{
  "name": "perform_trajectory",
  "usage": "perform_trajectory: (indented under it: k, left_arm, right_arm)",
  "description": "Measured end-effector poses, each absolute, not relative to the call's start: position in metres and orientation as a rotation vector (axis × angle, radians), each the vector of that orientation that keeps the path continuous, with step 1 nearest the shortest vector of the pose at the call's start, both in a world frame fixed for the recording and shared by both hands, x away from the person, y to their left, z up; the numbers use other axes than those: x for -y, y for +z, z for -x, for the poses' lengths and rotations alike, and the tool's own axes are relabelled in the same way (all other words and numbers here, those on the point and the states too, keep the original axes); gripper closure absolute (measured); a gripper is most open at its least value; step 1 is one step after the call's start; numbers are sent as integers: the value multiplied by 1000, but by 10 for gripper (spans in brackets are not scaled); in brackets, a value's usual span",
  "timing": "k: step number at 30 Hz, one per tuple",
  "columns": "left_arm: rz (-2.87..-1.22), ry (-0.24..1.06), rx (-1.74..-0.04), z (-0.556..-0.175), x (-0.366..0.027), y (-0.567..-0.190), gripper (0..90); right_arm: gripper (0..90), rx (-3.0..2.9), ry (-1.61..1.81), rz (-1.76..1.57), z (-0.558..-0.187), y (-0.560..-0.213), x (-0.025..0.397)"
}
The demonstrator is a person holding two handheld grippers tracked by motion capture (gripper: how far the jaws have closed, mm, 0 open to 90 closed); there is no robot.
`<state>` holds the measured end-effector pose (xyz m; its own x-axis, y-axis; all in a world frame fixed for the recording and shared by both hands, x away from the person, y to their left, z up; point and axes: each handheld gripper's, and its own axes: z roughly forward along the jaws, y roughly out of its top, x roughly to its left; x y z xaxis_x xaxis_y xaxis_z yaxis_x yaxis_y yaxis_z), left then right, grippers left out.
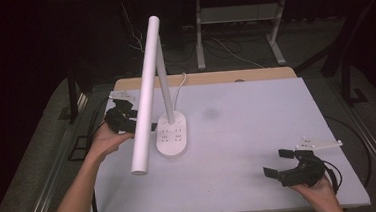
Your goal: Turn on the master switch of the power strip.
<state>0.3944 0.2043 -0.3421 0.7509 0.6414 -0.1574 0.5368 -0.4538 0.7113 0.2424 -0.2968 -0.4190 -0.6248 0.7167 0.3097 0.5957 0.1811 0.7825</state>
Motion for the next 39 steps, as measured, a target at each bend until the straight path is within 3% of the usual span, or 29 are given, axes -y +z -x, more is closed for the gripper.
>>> perform_trajectory:
  k: [15, 39]
  left_arm:
    - [-2135, 147, -932, -416, -201, -349, 231]
    - [-2034, 77, -1048, -447, -196, -374, 546]
  right_arm:
    - [2, -2310, 1434, -1304, -242, -419, 299]
    - [2, -2272, 1448, -1294, -241, -417, 304]
